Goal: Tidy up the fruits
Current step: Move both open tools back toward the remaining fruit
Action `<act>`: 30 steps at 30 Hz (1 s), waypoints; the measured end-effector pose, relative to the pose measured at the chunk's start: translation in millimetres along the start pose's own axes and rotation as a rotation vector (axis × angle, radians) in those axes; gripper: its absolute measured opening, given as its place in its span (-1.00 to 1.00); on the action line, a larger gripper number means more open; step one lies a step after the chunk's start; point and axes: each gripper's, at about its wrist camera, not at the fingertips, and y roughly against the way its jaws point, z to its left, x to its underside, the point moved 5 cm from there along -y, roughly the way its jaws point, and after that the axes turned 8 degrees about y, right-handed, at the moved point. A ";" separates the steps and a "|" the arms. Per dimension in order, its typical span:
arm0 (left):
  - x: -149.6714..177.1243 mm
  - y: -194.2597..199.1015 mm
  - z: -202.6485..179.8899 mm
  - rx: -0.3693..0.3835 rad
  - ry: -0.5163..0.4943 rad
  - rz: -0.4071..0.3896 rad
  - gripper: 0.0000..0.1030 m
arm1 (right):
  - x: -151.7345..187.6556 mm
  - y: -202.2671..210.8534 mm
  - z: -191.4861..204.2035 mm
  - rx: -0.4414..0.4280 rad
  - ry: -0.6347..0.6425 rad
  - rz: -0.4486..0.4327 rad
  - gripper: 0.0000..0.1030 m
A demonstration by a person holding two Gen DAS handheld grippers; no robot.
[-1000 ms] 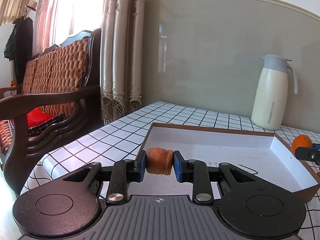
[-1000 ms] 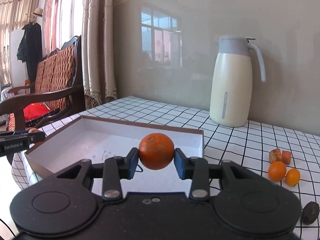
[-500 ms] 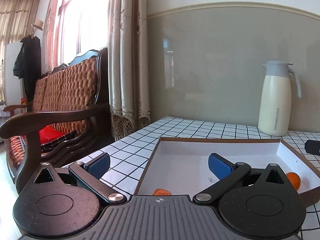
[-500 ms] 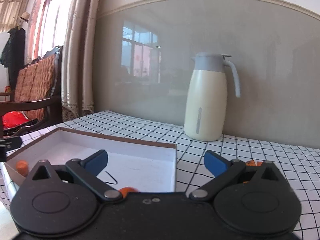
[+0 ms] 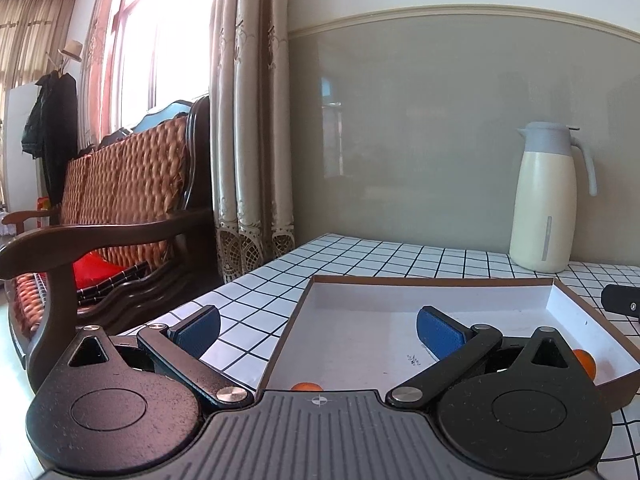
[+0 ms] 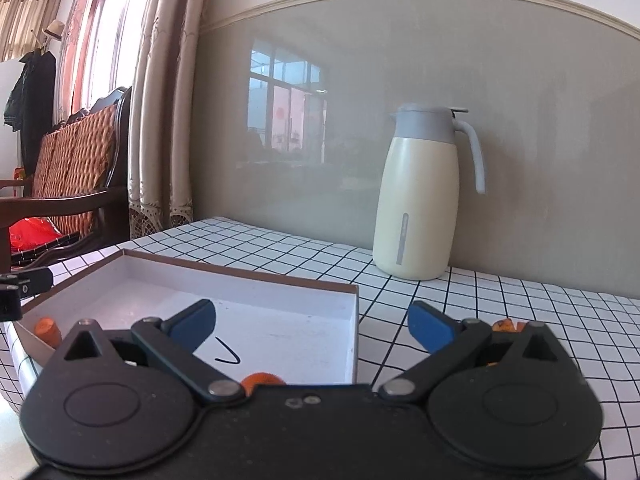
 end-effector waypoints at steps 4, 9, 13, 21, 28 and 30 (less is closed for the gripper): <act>-1.3 2.1 -1.6 0.007 -0.002 -0.004 1.00 | 0.9 0.5 -3.6 -0.003 -0.029 0.010 0.89; -2.3 4.6 -3.4 0.012 -0.005 -0.008 1.00 | 0.9 4.1 -5.0 0.000 -0.026 0.011 0.89; -3.6 7.5 -3.5 0.015 0.008 -0.012 1.00 | 1.8 7.8 -6.3 0.000 -0.029 0.010 0.89; -8.1 19.4 -6.4 0.038 0.050 -0.024 1.00 | -0.3 21.8 -13.8 0.023 -0.026 -0.001 0.89; -7.9 33.2 -20.7 0.094 0.087 -0.020 1.00 | 1.1 42.9 -44.2 0.091 -0.046 -0.011 0.89; -6.2 36.1 -29.1 0.112 0.077 -0.017 1.00 | 2.6 48.8 -57.4 0.121 -0.061 -0.007 0.89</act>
